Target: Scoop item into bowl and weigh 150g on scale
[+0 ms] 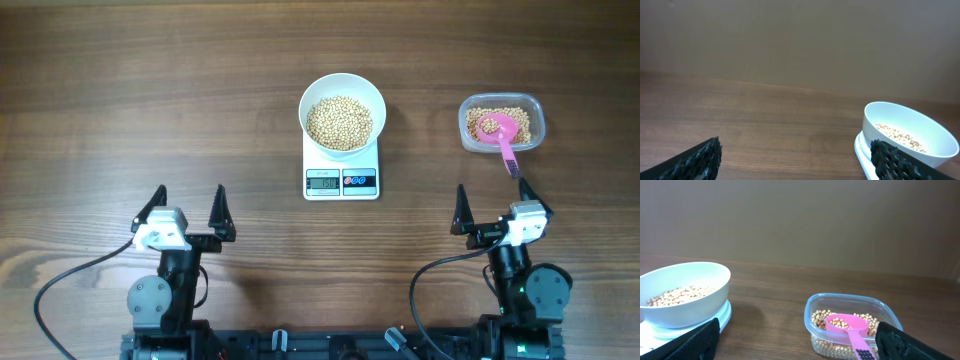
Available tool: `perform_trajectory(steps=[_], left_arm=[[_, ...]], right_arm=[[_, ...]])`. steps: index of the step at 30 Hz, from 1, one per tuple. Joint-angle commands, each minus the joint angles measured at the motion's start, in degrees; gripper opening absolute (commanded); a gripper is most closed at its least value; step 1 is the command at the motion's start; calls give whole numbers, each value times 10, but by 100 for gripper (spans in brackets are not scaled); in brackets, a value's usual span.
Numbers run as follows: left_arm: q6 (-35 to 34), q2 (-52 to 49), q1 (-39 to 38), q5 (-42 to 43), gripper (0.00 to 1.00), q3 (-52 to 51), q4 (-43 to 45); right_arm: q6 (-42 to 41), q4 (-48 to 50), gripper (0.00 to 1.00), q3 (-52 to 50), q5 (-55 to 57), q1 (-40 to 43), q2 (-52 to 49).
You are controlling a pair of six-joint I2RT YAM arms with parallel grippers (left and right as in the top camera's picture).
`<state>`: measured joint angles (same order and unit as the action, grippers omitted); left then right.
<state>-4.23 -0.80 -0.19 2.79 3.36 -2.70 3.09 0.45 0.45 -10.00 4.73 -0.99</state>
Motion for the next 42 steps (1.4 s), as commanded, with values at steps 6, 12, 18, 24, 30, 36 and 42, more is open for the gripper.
perform_trajectory(steps=[6,12,18,24,30,36,42], left_arm=[[-6,6,7,-20,100,-30,16],[-5,5,11,-21,100,-30,-17],[-6,4,11,-20,100,-30,-16],[-6,4,11,-18,100,-30,-17],[-5,4,11,-18,100,-30,-17],[-5,4,11,-18,100,-30,-17],[26,4,11,-8,100,-30,-18]], right_arm=[[-2,2,100,-2,11,-3,7],[-2,2,100,-2,11,-3,7],[-2,2,100,-2,11,-3,7],[-2,2,100,-2,11,-3,7],[-2,2,100,-2,11,-3,7],[-2,2,100,-2,11,-3,7],[-2,2,100,-2,11,-3,7]])
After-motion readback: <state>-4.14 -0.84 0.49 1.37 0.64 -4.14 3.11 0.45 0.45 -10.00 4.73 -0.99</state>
